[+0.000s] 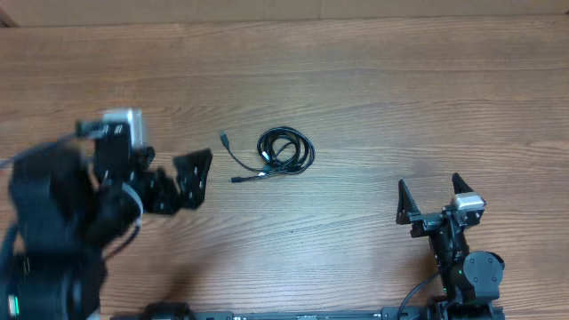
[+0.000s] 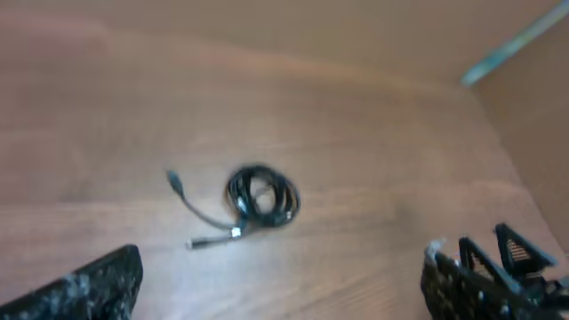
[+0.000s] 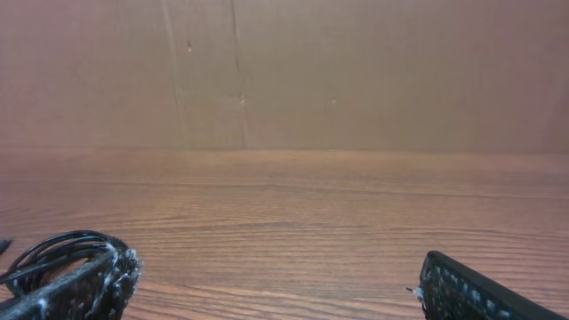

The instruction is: Untangle cables

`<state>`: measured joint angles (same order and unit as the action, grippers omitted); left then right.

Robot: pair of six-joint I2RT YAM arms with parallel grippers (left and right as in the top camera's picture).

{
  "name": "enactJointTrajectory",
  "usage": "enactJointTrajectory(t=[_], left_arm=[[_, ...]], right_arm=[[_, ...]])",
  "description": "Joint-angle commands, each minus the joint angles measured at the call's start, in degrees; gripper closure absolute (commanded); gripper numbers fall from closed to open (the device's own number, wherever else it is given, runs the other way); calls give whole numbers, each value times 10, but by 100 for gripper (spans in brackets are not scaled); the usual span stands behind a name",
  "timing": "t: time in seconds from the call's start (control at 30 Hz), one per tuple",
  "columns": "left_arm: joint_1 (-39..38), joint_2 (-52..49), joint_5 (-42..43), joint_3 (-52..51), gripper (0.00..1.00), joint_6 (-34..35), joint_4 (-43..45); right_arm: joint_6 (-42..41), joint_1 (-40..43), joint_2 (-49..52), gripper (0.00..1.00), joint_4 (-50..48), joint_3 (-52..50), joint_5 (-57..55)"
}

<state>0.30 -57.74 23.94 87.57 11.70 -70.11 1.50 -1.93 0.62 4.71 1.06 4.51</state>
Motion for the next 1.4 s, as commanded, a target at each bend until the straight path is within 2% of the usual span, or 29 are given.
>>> enactJointTrajectory(t=[0.0, 0.1, 0.17, 0.47, 0.57, 0.67, 0.73, 0.83, 0.93, 1.0, 1.07, 1.17, 1.23, 1.37], left_arm=[[-3, -73, 76, 56, 0, -25, -68], [-3, -129, 121, 59, 1, -26, -125], [-5, -164, 121, 59, 0, -34, -154], [-63, -293, 69, 59, 0, -44, -203], [-90, -321, 58, 59, 0, -44, -197], [-113, -349, 45, 59, 1, -44, -175], [-120, -364, 36, 59, 1, -44, -163], [-124, -386, 26, 59, 0, -44, -158], [-124, -407, 26, 59, 1, -44, -150], [-124, -418, 26, 59, 0, -44, -150], [-124, -429, 22, 59, 0, -45, -150], [-121, -445, -50, 59, 1, -17, -147], [-112, -454, -77, 59, 1, 14, -140], [-87, -467, -83, 59, 0, 28, -109]], right_arm=[[1, -3, -5, 0, -2, -6, 1], [1, -3, -5, 0, -2, -6, 1], [1, -3, -5, 0, -2, -6, 1], [-4, -4, -5, 0, -8, -6, 19], [-82, -4, -5, 0, -18, -6, 166], [-250, -4, -5, 0, -48, -6, 400], [-330, -4, -5, 0, -47, -6, 502], [-377, -3, -5, 0, -62, -6, 530], [-428, -3, -5, 0, -135, 2, 540], [-435, -2, -5, 0, -184, 24, 539], [-434, 1, -4, 0, -192, 65, 511], [-363, 33, 34, 0, -79, 205, 475], [-308, 56, 82, 0, 33, 293, 476], [-212, 77, 202, 0, 274, 461, 480]])
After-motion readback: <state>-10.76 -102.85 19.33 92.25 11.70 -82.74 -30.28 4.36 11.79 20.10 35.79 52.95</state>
